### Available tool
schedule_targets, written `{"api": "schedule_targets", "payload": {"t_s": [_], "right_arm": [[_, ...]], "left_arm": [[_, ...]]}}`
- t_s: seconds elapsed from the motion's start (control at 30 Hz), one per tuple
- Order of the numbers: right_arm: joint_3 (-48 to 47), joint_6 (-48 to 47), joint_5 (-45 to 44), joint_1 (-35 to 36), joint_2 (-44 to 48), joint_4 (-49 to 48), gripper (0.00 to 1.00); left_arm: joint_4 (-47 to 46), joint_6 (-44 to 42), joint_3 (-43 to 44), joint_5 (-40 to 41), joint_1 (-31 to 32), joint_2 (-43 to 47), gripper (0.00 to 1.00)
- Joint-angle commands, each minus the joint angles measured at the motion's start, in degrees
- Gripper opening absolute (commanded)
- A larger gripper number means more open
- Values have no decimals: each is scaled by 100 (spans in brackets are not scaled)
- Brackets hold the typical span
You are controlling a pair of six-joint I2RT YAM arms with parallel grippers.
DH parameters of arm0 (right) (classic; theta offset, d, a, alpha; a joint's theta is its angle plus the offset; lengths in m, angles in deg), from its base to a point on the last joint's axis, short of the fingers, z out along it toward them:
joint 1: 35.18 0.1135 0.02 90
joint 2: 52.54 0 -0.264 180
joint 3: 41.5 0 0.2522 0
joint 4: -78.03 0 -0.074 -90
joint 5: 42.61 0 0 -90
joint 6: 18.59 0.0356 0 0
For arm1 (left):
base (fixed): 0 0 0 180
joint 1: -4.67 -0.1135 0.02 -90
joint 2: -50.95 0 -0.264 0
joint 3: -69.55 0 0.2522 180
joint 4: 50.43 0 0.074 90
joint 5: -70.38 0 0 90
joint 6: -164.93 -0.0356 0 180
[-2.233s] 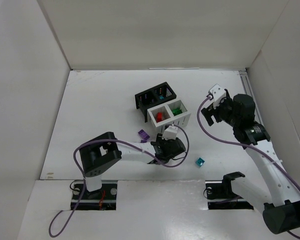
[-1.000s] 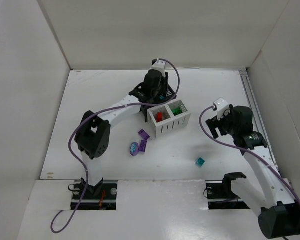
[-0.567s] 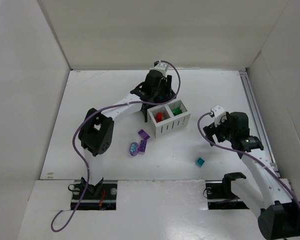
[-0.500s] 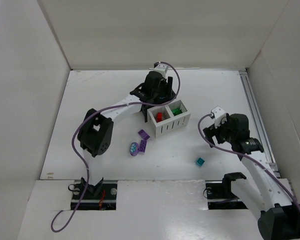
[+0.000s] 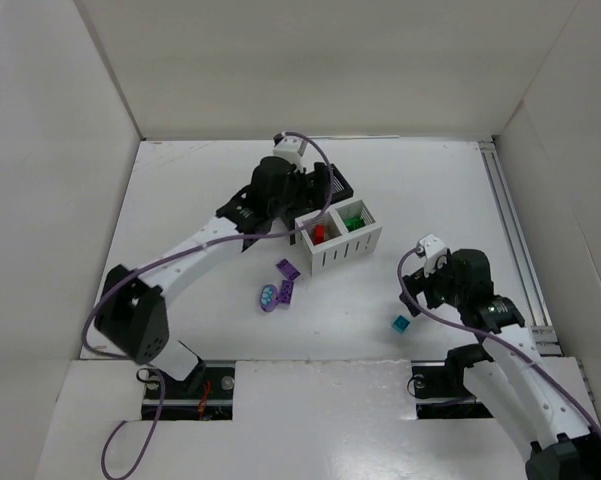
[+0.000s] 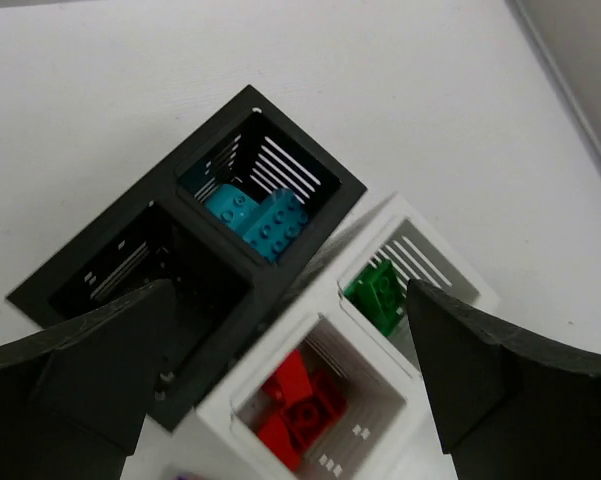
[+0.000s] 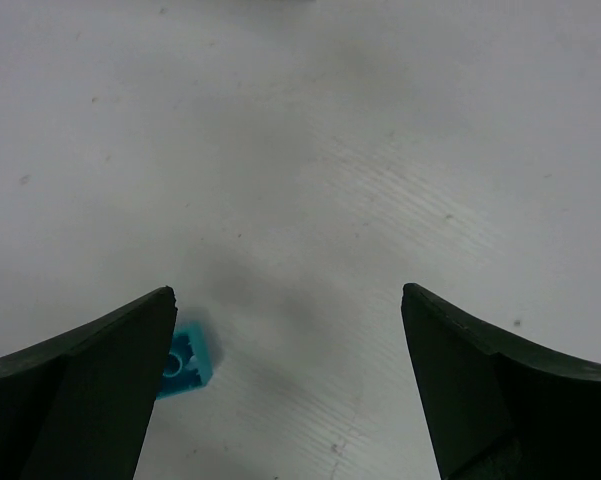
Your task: Sort the legos into containers by color
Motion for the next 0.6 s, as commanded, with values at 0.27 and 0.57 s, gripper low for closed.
{"api": "schedule_targets", "payload": {"t_s": [0.27,0.57], "right_arm": [[383,1705,-1121,2455,-780,15,96],[286,2620,-1738,2740,-1220,307,80]], "left_arm": [[246,1362,-2385,152,594,2927,100],[896,2031,-2914,326,735,3709,100]]}}
